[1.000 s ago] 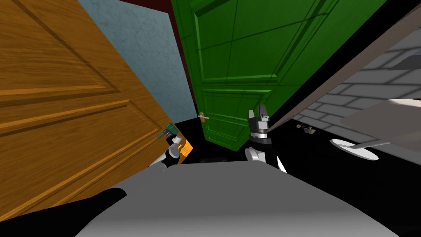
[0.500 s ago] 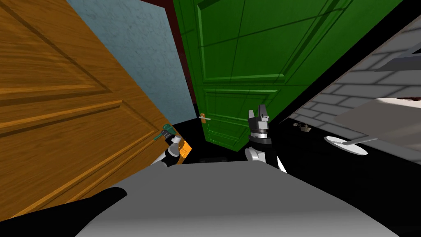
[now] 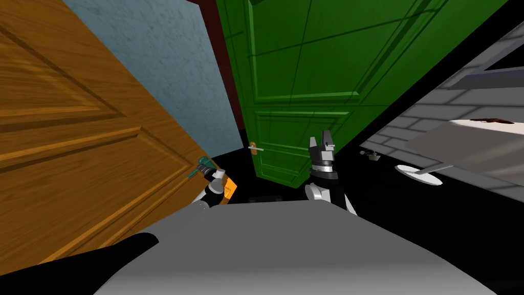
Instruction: Push the door open
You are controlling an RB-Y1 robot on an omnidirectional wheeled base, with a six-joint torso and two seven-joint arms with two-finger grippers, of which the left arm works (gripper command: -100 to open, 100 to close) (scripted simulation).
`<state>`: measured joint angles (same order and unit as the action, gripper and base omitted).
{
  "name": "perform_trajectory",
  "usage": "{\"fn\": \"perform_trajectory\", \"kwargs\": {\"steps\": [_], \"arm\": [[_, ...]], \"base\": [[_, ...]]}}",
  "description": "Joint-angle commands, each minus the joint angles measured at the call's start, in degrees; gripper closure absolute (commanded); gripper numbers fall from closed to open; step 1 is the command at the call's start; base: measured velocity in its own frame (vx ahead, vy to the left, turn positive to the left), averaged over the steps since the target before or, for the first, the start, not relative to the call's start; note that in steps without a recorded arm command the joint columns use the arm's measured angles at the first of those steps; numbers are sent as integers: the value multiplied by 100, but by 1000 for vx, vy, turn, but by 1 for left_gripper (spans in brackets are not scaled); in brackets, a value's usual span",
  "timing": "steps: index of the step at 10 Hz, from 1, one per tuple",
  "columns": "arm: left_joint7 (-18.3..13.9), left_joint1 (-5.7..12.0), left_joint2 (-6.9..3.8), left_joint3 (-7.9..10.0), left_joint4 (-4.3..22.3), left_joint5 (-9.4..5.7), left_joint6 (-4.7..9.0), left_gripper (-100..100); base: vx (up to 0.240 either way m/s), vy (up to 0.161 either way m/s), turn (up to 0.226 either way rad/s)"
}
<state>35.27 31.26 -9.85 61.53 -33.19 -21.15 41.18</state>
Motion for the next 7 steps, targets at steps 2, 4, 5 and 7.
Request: {"fn": "perform_trajectory", "kwargs": {"steps": [2,4,5,7], "arm": [[170,54,-72,236,-28,-80,183,100],[323,91,-59,441,-39,-151,320,100],[400,110,-52,543,-45,-186,389,100],[550,147,-39,744,-56,-256,524,100]], "base": [[54,117,-90],[48,63,-51],[72,108,-118],[50,113,-85]]}}
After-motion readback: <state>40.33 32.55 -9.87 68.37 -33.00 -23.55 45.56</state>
